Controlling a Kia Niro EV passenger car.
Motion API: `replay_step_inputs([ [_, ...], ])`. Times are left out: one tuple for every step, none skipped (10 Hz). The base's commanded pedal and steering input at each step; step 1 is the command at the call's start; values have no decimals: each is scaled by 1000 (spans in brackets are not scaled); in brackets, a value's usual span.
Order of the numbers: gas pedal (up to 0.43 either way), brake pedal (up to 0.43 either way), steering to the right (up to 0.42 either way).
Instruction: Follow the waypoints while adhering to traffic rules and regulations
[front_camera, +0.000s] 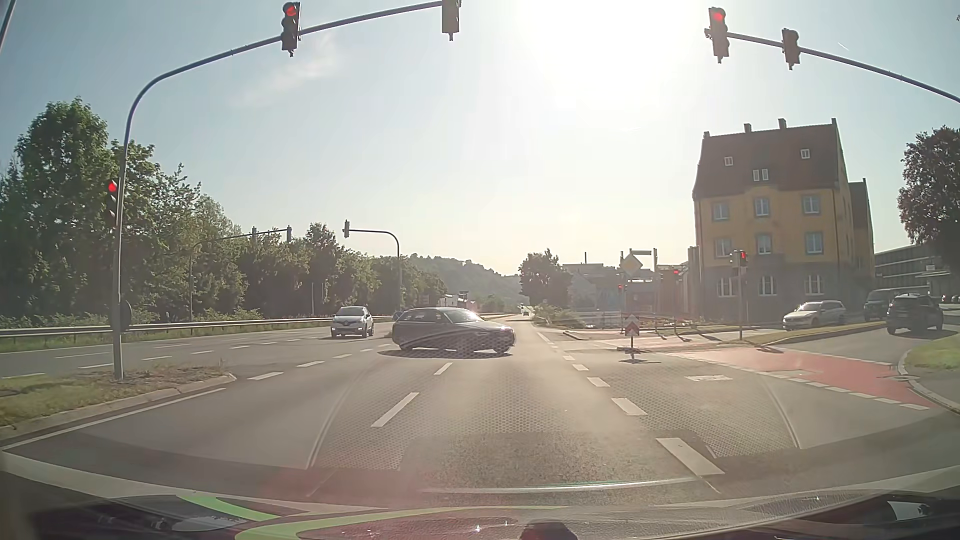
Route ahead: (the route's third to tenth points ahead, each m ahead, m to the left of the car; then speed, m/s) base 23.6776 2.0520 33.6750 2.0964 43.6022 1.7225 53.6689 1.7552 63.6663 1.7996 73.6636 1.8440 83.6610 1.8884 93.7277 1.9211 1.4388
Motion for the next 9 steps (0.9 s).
replay_step_inputs([
  [0, 238, 0],
  [0, 238, 0],
  [0, 244, 0],
  [0, 250, 0],
  [0, 250, 0],
  [0, 250, 0],
  [0, 250, 1],
  [0, 256, 1],
  [0, 256, 1],
])
